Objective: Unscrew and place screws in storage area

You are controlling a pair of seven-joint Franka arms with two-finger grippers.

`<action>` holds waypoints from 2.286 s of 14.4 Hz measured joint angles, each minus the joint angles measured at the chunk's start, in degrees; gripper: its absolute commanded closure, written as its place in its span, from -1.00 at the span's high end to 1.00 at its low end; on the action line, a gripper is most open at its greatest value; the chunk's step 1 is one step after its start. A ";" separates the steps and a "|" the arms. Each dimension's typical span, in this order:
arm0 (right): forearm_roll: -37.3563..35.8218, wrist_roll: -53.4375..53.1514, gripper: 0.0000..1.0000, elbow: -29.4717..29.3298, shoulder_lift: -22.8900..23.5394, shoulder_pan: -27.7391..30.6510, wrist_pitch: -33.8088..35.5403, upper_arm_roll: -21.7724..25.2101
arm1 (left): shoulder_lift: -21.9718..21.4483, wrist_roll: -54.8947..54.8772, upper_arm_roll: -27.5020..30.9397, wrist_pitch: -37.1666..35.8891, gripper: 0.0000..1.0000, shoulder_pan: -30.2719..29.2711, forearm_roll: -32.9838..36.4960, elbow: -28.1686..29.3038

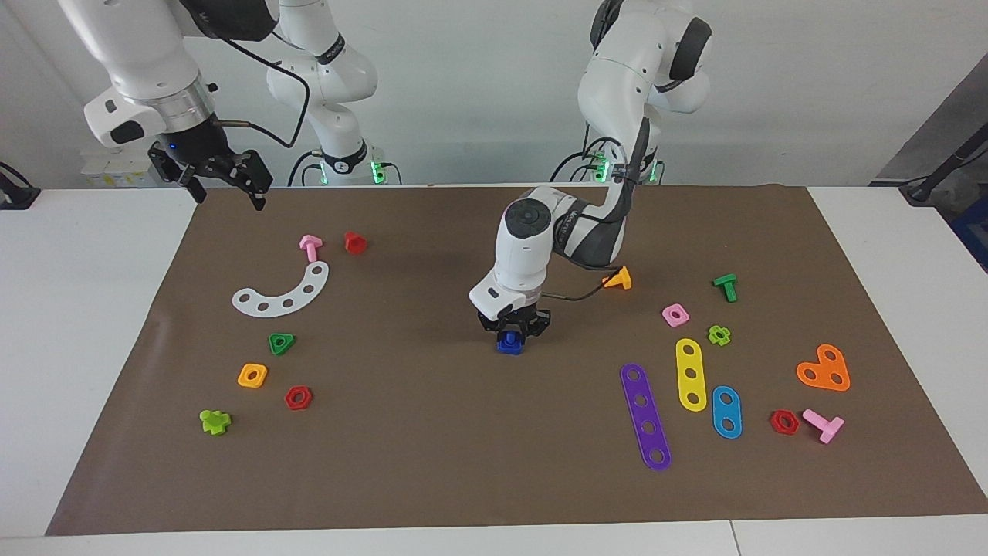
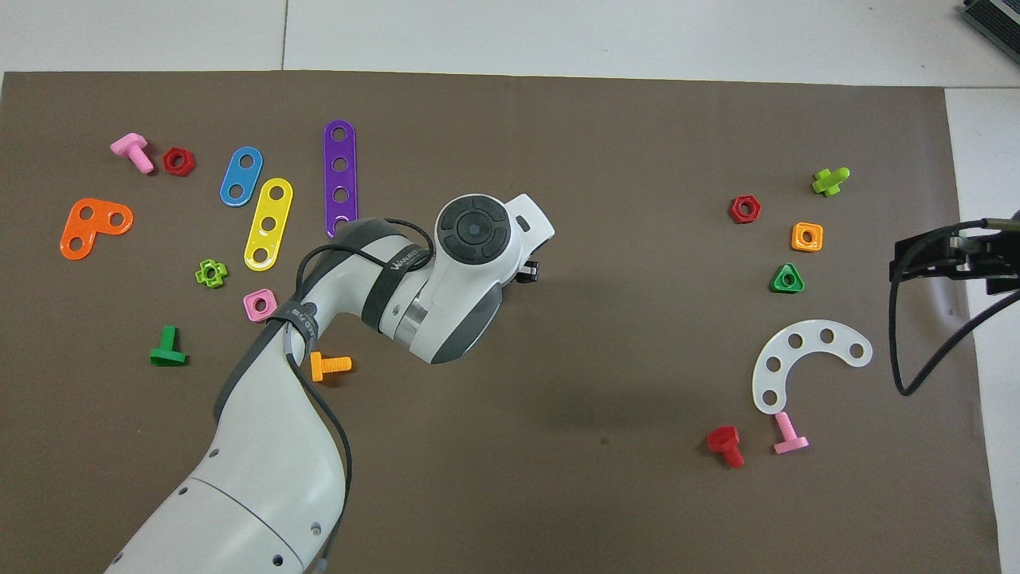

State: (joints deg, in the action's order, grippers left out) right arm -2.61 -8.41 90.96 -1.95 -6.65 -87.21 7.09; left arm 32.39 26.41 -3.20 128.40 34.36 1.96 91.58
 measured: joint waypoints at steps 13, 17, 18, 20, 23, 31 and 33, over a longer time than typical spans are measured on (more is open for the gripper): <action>0.00 0.00 1.00 0.00 0.00 0.00 0.00 0.00 | 0.01 0.14 0.11 -4.62 -0.54 -0.03 -1.63 -2.29; 0.00 0.00 1.00 0.00 0.00 0.03 0.00 0.01 | 0.02 0.17 0.12 -5.80 -0.53 -0.04 -3.15 -3.57; 0.00 0.00 1.00 0.00 0.00 0.11 0.00 0.02 | 0.02 0.17 0.13 -6.27 -0.53 -0.05 -3.72 -4.04; 0.00 0.00 1.00 0.00 -0.01 0.24 0.00 0.03 | 0.02 0.17 0.17 -7.76 -0.52 -0.13 -4.40 -5.46; 0.00 0.00 1.00 0.00 0.00 0.10 0.00 0.01 | 0.02 0.17 0.33 -10.36 -0.52 -0.34 -4.58 -7.46; 0.00 0.00 1.00 0.00 -0.07 0.05 0.01 -0.02 | -0.03 -10.15 1.03 -14.59 -0.54 -8.68 -4.59 -10.23; 0.00 0.00 1.00 0.00 -0.20 -0.10 -1.41 -0.06 | -0.16 -16.68 1.12 -15.35 -0.54 -12.94 -4.60 -9.76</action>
State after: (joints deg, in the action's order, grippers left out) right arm -2.61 -8.41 90.96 -2.15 -6.74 -88.62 7.03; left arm 32.23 9.73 -2.09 113.05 21.41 -2.63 81.81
